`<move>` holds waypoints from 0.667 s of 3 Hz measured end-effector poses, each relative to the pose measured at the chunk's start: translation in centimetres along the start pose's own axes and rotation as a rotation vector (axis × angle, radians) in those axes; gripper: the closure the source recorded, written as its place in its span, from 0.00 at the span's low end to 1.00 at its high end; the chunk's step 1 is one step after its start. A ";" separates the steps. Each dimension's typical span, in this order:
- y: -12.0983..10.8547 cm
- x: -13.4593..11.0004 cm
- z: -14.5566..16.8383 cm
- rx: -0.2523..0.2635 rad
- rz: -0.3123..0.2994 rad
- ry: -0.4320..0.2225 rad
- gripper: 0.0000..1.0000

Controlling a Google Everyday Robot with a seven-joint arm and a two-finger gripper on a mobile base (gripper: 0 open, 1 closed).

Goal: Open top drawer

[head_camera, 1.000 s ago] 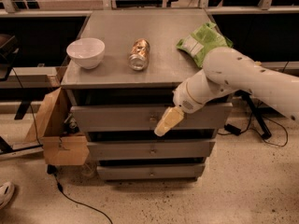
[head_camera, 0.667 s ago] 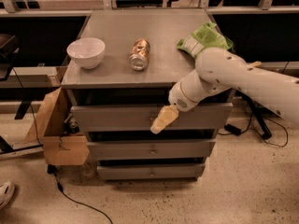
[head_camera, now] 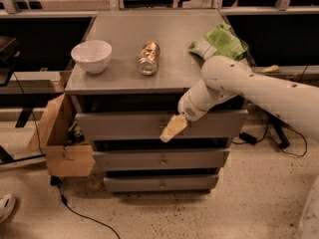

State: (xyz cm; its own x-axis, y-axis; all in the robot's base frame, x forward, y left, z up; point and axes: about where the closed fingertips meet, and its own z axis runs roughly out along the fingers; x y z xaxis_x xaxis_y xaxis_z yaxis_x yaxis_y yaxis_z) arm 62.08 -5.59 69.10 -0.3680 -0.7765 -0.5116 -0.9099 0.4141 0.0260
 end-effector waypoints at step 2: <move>-0.3 0.1 0.3 -0.010 0.000 0.009 0.62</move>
Offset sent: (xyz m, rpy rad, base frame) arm 0.0011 -0.0097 -0.0110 -0.0082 -0.0030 0.0272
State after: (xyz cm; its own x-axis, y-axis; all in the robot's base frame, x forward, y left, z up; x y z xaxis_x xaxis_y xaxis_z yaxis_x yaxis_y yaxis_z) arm 62.39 -5.67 68.76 -0.3696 -0.7805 -0.5041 -0.9118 0.4093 0.0348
